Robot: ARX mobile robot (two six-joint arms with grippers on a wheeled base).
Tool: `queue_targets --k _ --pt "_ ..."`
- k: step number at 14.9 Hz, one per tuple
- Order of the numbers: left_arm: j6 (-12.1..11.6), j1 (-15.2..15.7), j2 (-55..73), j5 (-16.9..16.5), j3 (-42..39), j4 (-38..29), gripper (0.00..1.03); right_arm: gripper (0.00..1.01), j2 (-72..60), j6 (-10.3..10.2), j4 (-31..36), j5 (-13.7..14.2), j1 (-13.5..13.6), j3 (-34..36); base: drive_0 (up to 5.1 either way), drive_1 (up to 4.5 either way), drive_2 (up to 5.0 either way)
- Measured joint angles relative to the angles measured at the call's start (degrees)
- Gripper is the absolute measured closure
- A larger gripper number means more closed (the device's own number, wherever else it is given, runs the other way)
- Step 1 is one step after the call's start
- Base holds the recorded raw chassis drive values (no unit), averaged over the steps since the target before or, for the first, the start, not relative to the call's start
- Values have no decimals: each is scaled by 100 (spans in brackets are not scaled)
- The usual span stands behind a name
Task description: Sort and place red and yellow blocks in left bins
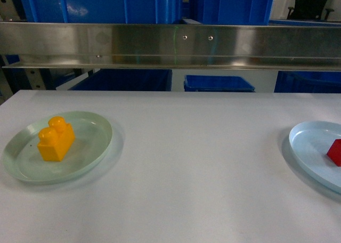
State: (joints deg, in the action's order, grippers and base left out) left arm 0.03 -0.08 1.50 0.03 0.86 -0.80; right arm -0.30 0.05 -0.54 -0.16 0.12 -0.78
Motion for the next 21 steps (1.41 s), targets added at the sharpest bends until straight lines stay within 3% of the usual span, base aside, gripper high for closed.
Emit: queue_targets --k 12,15,17,18,20,21 --pt "-2 0 0 0 0 0 5 3 0 0 -2 0 0 0 0 0 0" --pt "-4 -74 92 4 2 -173 5 3 -271 -20 328 249 452 -7 0 0 0" --pt "-28 -258 1071 20 98 -1023 5 3 -1449 -52 1198 520 651 -151 0 0 0" --pt "-52 -144 1902 -4 326 -1591 5 3 -2424 -105 1814 573 695 -481 0 0 0" --pt "-170 -57 3571 -7 1174 -2433 5 3 -4343 -238 2763 291 428 -1368 0 0 0" --pt "-212 -26 4444 -111 1676 -2420 5 3 -5235 -352 2750 107 267 -1840 0 0 0"
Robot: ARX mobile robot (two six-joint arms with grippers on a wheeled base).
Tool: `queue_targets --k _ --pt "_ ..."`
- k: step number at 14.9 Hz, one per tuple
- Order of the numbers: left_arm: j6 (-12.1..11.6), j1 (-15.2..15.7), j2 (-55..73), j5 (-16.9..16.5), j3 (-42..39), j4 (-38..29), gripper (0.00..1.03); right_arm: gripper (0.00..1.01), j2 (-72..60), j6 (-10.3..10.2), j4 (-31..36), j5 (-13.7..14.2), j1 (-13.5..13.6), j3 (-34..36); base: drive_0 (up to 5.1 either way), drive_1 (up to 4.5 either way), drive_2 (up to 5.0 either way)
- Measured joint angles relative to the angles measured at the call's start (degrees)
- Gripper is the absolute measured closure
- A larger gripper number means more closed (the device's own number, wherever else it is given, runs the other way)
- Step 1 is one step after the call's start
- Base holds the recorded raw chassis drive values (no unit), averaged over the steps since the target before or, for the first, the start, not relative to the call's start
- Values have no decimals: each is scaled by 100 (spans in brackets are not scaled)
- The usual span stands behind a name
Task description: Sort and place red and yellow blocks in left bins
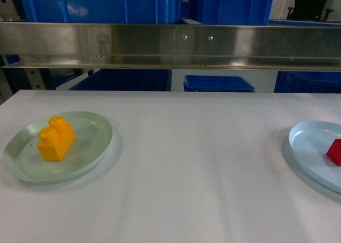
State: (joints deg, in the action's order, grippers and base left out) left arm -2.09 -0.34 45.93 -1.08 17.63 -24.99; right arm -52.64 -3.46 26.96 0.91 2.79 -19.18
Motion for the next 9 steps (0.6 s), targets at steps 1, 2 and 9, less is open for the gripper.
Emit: queue_targets --k 1,2,9 --pt "-116 2 769 -79 365 -44 5 3 -1034 -136 -267 -269 -146 -568 0 0 0" --pt "-291 -42 1567 -63 673 -232 5 3 -1882 -332 -483 -529 -254 -1021 0 0 0" --pt "-439 -42 4157 570 1209 -1263 5 3 -4087 -306 315 -369 -435 -1897 0 0 0"
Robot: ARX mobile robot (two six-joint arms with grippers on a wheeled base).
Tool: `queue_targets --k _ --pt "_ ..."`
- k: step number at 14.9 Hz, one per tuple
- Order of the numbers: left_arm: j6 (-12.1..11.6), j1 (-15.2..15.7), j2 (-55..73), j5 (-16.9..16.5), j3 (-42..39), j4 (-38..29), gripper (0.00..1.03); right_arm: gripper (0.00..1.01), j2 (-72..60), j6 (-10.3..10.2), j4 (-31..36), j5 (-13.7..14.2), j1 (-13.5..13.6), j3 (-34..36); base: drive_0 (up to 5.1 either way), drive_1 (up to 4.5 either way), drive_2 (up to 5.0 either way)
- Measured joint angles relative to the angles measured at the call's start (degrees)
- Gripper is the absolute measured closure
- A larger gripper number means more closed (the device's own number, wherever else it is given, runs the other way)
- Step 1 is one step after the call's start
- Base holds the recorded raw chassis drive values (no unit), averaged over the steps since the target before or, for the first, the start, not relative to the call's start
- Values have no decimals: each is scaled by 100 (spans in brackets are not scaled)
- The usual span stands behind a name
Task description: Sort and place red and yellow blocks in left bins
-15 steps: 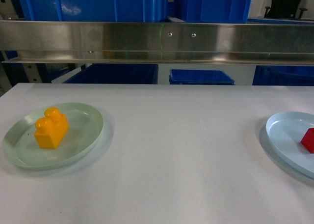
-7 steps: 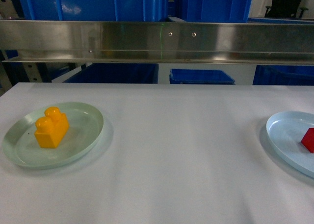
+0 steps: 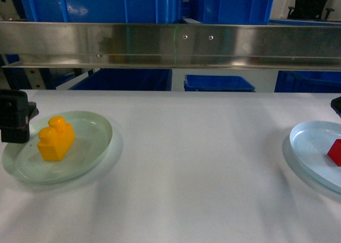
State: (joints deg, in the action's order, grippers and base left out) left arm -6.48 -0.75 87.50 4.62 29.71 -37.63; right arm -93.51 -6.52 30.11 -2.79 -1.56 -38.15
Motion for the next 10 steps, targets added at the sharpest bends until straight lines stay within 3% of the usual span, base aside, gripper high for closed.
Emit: queue_targets --k 4,6,8,10 --pt "0 0 -44 0 17 4 5 3 15 11 -4 0 -35 0 0 0 0" --pt "0 0 -44 0 17 7 5 3 -295 -52 -179 -52 -302 -173 0 0 0" --pt "0 4 -44 7 17 9 5 3 -608 15 -728 -37 -535 -511 0 0 0" --pt "-2 4 -44 7 17 4 5 3 -852 146 -1217 -107 -562 -1014 0 0 0"
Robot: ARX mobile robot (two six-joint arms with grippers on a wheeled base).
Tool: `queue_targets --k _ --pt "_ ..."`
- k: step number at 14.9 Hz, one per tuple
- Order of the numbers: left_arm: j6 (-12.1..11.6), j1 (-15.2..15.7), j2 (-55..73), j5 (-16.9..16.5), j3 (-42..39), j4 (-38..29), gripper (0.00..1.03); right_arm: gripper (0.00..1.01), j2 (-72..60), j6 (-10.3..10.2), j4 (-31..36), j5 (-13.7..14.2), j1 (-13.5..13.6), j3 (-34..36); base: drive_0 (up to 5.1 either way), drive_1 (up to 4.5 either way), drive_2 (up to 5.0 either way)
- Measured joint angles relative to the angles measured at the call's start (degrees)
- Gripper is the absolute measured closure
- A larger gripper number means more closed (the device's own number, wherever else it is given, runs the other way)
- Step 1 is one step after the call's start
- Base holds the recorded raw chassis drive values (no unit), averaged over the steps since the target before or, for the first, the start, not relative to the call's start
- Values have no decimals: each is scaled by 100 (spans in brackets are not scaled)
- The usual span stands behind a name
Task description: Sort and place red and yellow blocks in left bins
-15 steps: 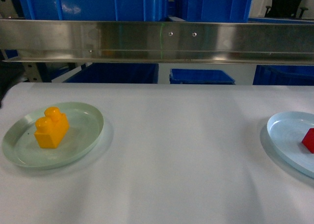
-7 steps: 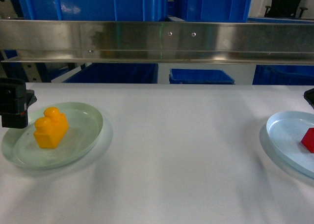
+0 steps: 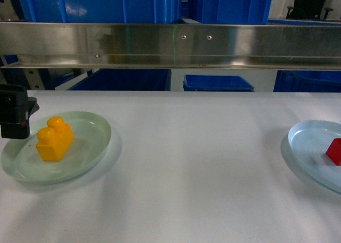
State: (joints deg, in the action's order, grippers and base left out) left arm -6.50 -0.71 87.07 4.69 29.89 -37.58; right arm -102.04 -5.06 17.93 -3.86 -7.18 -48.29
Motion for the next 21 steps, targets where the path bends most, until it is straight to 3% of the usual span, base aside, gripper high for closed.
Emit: queue_targets --k 4,11,15,16,17,18,21 --pt "2 4 0 4 0 2 5 3 -507 184 -304 -417 122 -509 0 0 0" --pt "2 2 0 2 0 2 5 3 -1056 774 -509 -527 201 -822 0 0 0" --pt "2 2 0 2 0 2 5 3 -1355 920 -546 -538 234 -931 0 0 0" --pt "2 2 0 2 0 0 5 16 -1412 955 -492 -514 232 -988 0 0 0" --pt "2 2 0 2 0 2 5 47 -1425 975 -472 -496 227 -988 0 0 0" --pt "2 2 0 2 0 2 5 70 -1425 990 -487 -496 225 -988 0 0 0" --pt "2 2 0 2 0 2 5 72 -1397 984 -483 -501 225 -986 0 0 0"
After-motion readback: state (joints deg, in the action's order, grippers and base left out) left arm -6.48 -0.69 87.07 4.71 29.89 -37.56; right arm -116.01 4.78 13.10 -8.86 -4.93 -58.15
